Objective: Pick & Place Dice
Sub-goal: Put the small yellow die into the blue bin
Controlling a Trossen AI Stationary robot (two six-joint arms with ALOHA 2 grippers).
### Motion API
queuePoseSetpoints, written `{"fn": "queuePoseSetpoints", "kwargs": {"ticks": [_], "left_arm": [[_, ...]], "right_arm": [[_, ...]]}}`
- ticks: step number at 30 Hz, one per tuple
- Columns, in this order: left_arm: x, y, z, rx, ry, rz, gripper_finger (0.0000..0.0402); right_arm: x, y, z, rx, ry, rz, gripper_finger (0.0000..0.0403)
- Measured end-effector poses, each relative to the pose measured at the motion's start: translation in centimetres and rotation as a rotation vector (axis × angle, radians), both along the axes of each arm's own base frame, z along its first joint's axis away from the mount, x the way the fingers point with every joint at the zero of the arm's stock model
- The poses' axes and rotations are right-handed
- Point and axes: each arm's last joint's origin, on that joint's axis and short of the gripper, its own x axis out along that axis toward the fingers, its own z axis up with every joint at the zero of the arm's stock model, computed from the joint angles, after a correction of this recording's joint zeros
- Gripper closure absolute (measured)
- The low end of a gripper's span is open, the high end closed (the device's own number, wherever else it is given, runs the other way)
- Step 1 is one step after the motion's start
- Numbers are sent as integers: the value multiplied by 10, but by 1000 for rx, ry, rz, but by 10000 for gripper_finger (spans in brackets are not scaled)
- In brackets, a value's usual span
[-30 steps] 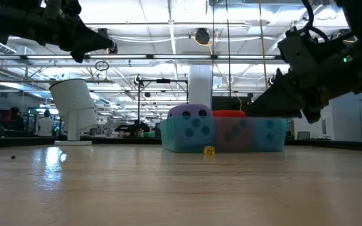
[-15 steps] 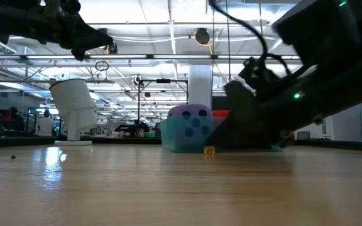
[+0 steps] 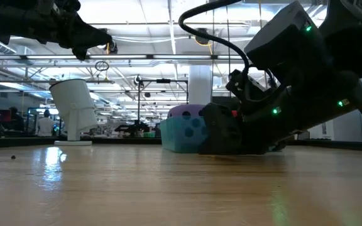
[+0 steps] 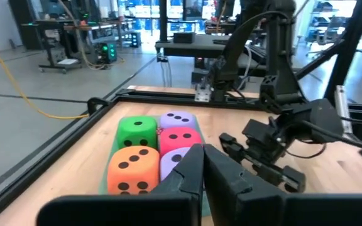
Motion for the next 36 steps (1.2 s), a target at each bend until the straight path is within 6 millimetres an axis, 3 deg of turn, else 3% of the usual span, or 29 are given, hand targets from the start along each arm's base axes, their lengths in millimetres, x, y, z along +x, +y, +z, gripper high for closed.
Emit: {"fn": "queuePoseSetpoints", "kwargs": {"ticks": [12, 20, 26, 30, 36], "left_arm": [[0, -1, 0, -33, -2, -25, 398], [0, -1, 0, -37, -3, -25, 380], [0, -1, 0, -48, -3, -25, 391], [0, -1, 0, -51, -3, -26, 398], [0, -1, -2, -54, 15, -25, 379]], "right_arm": [[-3, -2, -11, -77, 44, -27, 235], [-2, -8, -12, -84, 58, -35, 257], [-1, -9, -12, -71, 68, -23, 304], [-3, -4, -12, -73, 80, 5, 360], [-3, 15, 3, -136, 128, 174, 363]]}}
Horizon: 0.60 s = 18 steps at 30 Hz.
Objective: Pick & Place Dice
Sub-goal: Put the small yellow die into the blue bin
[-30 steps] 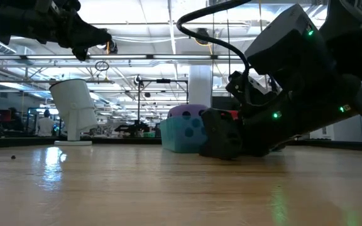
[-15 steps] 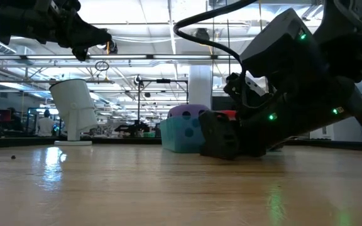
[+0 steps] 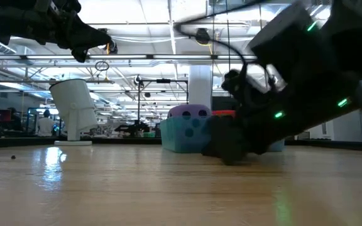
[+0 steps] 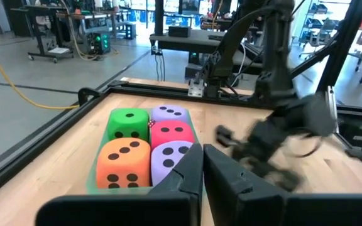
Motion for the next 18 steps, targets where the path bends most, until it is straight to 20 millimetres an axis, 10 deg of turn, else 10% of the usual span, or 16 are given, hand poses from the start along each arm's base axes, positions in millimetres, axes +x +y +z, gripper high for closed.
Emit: {"fn": "queuePoseSetpoints", "kwargs": {"ticks": [11, 18], "left_arm": [[0, 0, -1, -1, 7, 3, 374], [0, 0, 0, -17, -1, 4, 373]], "right_arm": [[-16, 21, 135, -264, 30, 643, 359], [-48, -46, 223, -479, 20, 710, 359]]}}
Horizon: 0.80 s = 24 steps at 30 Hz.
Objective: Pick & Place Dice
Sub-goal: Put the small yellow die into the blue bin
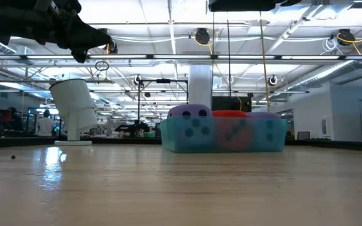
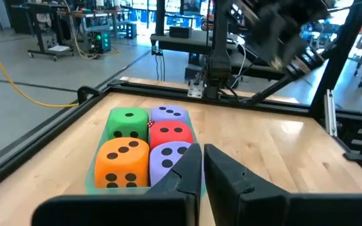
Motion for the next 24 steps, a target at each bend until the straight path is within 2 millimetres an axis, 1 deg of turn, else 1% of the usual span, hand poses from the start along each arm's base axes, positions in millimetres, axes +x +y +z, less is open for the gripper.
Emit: {"fn": "queuePoseSetpoints", "kwargs": {"ticks": [2, 4, 7, 11, 16, 18, 20, 24], "left_arm": [[0, 0, 0, -16, -2, 2, 373], [0, 0, 0, -28, -1, 3, 373], [0, 0, 0, -37, -3, 3, 373], [0, 0, 1, -3, -7, 5, 373], [0, 0, 1, 3, -9, 8, 382], [0, 0, 2, 6, -24, 9, 391], [0, 0, 3, 6, -31, 12, 397], [0, 1, 2, -5, -22, 26, 392]], "right_arm": [[-8, -21, 14, -28, -15, 55, 359], [-14, -40, 23, -71, -21, 119, 359], [-20, -68, 28, -141, -2, 161, 358], [-24, -100, 30, -217, 3, 109, 358], [-24, -130, 23, -331, 66, 73, 358], [-24, -141, 16, -361, 84, 47, 358], [-23, -150, 10, -377, 61, 32, 358], [-24, -167, -13, -370, 23, 31, 358]]}}
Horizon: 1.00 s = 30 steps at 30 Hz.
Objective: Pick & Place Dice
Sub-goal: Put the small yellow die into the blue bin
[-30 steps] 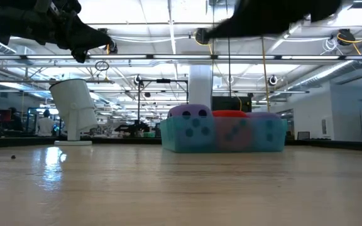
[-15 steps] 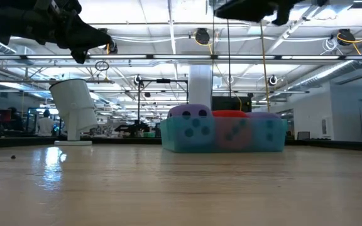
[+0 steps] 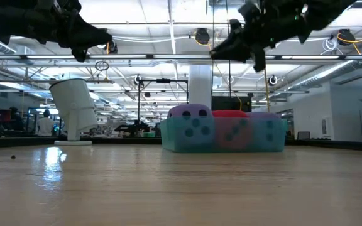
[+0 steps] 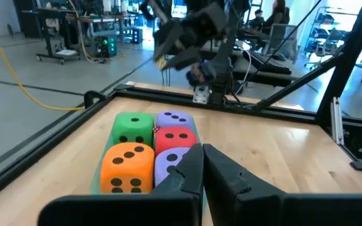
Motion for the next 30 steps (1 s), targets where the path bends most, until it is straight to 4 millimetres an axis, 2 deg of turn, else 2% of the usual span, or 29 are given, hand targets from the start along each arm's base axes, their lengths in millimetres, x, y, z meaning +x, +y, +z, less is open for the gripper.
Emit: {"fn": "queuePoseSetpoints", "kwargs": {"ticks": [8, 11, 16, 20, 26, 30], "left_arm": [[10, 7, -11, -106, 64, 44, 397], [17, 13, -19, -170, 100, 74, 399], [37, 25, -25, -221, 49, 81, 400], [62, 33, -20, -237, 42, 18, 400], [115, 47, -11, -251, 84, -42, 401], [145, 55, -7, -257, 92, -73, 401]], "right_arm": [[-2, -11, -49, -16, -24, 89, 358], [-1, -12, -58, -40, -35, 104, 358], [4, -15, -67, -60, -50, 103, 357], [8, -20, -76, -98, -43, 99, 357], [11, -29, -82, -132, -69, 74, 356], [11, -31, -78, -142, -99, 66, 330]]}}
